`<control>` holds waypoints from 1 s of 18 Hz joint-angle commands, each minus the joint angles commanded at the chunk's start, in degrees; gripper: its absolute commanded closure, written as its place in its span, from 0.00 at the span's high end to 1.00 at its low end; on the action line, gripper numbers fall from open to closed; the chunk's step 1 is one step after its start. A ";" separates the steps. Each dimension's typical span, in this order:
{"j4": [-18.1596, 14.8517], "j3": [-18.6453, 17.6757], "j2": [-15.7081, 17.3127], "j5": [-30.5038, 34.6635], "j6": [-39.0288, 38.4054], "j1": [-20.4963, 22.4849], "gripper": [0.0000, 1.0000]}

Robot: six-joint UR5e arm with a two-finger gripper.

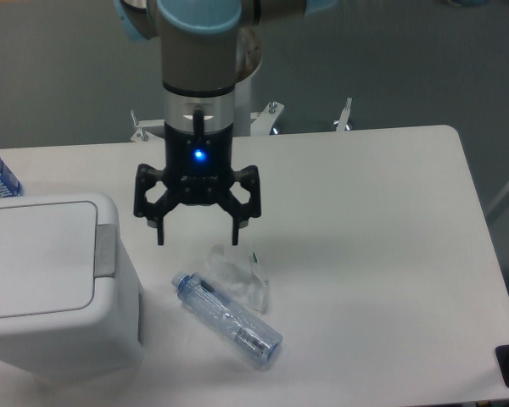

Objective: Open the trash can
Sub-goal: 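Lower the open gripper and move it toward the white trash can, then bring the gripper fingers down onto the edge of the trash can lid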

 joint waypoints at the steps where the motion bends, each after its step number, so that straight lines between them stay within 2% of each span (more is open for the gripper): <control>1: 0.00 0.00 -0.09 0.00 -0.35 -0.53 1.00; 18: 0.09 -0.18 -0.97 0.09 -1.85 -3.35 1.00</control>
